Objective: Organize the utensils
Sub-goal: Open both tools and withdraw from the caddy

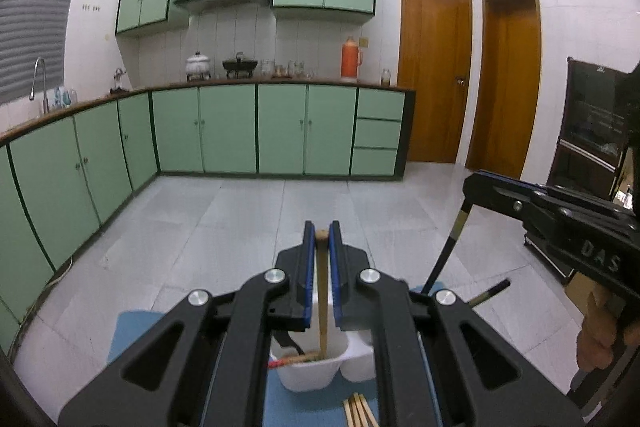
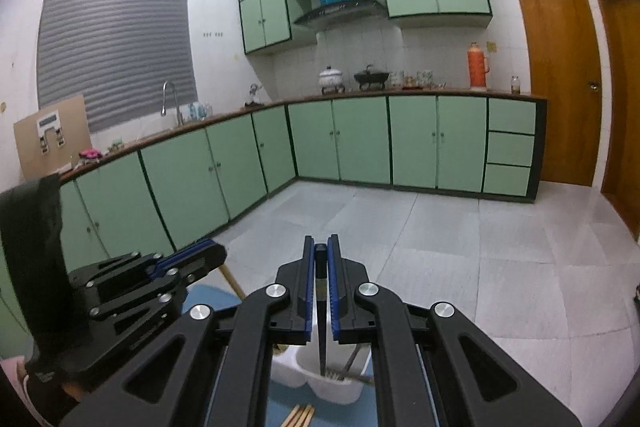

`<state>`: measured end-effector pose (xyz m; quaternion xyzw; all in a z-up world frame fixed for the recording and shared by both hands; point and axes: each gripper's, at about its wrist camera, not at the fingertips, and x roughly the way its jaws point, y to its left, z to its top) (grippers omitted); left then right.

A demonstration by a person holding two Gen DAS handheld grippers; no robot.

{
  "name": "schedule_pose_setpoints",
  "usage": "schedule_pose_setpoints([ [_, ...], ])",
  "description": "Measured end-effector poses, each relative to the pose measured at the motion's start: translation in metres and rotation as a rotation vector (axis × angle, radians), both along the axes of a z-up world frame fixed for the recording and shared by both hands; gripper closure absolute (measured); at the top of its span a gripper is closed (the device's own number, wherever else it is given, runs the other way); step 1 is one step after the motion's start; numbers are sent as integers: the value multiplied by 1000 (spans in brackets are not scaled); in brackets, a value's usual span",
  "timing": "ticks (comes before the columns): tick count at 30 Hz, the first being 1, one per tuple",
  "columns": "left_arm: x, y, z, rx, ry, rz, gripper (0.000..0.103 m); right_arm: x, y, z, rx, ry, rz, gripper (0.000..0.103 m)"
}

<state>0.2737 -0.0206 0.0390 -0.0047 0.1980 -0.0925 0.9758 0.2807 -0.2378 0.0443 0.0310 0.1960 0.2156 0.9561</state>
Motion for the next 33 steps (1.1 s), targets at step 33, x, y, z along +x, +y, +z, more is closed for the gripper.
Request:
schedule_pose_setpoints([
  [33,-167,19,-158,66,332,-23,59,-167,-11,-184,3,300,-102,68],
])
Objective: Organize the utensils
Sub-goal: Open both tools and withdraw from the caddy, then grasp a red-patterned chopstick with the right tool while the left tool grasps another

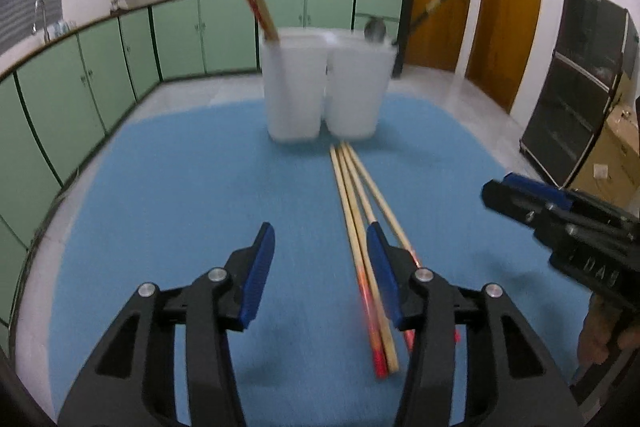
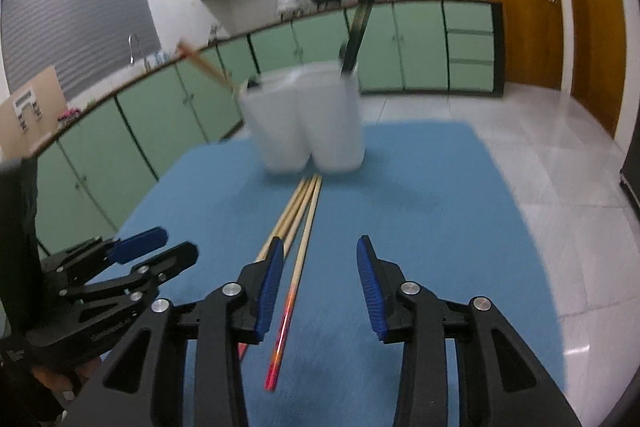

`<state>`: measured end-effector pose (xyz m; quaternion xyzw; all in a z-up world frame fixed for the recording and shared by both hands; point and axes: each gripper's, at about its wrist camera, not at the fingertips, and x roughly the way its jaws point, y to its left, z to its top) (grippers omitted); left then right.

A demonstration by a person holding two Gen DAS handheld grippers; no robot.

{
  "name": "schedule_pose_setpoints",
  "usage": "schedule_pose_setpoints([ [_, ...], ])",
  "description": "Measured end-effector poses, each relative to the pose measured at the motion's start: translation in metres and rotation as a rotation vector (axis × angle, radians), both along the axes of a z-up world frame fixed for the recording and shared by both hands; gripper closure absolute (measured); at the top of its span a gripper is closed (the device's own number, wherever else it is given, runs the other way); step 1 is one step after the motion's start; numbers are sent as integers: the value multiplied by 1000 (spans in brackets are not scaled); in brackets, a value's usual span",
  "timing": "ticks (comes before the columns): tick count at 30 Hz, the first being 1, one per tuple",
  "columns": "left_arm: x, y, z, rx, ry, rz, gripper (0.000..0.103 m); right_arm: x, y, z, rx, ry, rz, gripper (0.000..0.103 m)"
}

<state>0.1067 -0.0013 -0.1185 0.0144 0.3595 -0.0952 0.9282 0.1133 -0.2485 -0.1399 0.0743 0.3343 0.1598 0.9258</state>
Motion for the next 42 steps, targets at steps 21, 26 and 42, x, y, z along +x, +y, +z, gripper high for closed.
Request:
schedule_pose_setpoints([
  [21,-16,10,-38,-8,142,14,60,-3,31,-44,-59,166,91,80],
  [26,-14,6,-37,-10,145,0,59,2,33,-45,-74,175,81,88],
  [42,-3,-10,-37,-4,146,-41,58,3,10,-47,-50,186,-3,97],
])
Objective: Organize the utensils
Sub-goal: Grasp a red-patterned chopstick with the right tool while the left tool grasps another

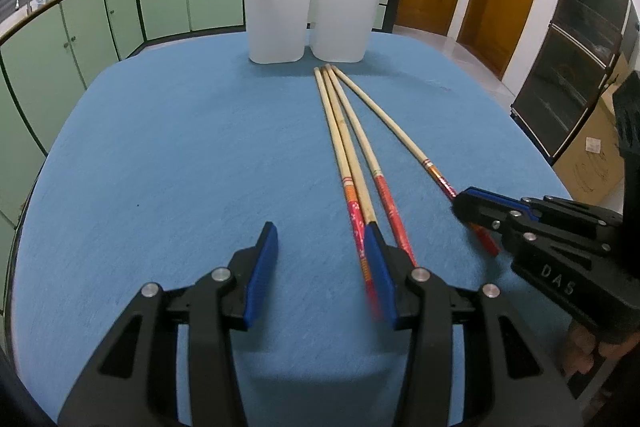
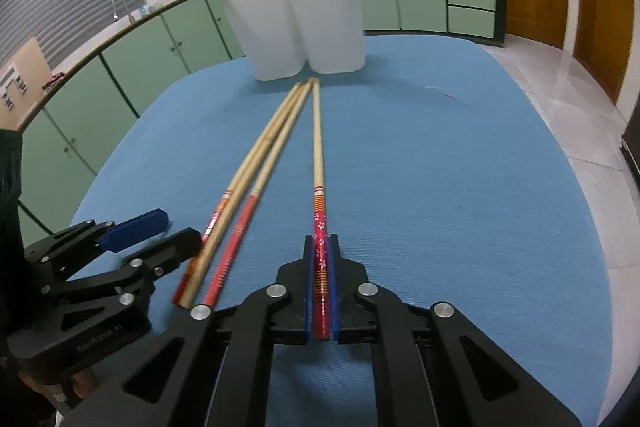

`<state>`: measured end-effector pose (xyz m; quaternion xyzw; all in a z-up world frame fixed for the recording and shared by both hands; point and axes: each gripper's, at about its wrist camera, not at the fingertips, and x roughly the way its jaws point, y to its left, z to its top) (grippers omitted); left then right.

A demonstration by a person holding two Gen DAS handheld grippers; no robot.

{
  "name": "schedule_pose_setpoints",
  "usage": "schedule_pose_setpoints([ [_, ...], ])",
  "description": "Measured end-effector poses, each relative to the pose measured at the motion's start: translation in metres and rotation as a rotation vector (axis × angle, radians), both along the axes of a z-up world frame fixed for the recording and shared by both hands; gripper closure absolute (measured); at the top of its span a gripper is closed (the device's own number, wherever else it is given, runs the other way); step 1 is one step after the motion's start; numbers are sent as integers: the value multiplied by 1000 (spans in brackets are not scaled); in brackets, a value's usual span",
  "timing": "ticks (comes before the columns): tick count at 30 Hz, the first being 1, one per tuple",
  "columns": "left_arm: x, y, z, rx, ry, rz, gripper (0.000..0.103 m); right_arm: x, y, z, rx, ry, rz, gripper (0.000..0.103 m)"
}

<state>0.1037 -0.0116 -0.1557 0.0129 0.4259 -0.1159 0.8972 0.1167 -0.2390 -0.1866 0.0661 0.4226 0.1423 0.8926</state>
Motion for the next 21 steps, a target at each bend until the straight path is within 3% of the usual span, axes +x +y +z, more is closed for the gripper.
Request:
schedule_pose_setpoints([
  [8,7,-5,-4,27,14,11,58,2,-18,0,-2,1,-56,97],
  [18,9,19,-4,37,13,88,77,2,-24,-1,-10,1,-93,97],
  [21,9,16,-4,60,11,86,78,2,-22,-1,-18,1,-93,97],
])
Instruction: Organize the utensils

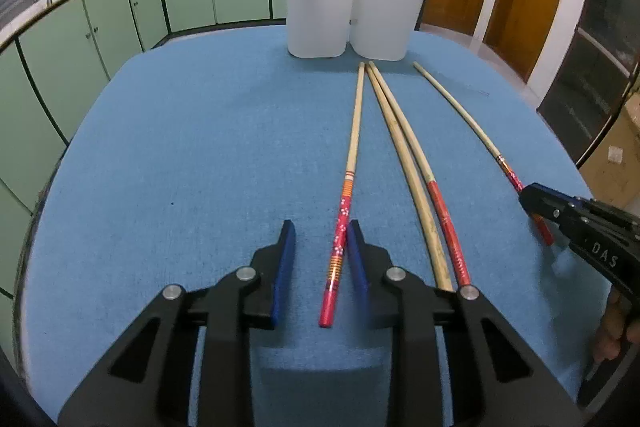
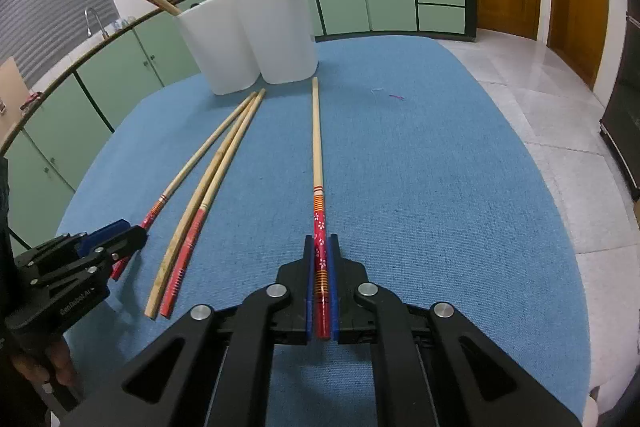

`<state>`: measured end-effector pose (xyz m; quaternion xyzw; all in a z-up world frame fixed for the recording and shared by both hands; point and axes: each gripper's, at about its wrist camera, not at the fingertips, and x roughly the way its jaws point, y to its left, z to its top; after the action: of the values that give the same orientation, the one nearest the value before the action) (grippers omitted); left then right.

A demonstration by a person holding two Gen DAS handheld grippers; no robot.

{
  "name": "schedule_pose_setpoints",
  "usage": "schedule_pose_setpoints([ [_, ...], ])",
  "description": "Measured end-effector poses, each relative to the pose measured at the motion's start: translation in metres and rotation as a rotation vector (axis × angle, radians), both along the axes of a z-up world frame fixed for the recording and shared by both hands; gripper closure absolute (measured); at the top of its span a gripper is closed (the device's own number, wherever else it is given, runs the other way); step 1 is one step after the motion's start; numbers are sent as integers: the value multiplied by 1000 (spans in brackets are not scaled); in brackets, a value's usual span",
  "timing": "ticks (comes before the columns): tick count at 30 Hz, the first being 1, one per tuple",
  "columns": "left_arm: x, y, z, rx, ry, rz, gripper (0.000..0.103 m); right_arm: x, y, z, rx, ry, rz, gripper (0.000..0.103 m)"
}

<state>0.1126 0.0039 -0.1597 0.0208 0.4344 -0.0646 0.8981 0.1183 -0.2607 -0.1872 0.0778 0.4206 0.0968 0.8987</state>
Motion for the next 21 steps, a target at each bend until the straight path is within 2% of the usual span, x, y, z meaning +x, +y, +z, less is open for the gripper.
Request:
schedule_pose_setpoints([
  [2,0,-4,0,17,1,-12,84,0,-1,0,0,0,0,97],
  [4,0,-7,0,28,5,-20,96,0,0,0,-2,0,0,97],
  [10,-6,-3,2,21,-4,6,98,0,0,1,-2,0,0,97],
  [15,-5,15,3,-6,-3,91,98,1,-1,0,-1,1,-2,97],
  [21,7,20,3,1,0,93,98,8,-1,0,-5,3,-9,97],
])
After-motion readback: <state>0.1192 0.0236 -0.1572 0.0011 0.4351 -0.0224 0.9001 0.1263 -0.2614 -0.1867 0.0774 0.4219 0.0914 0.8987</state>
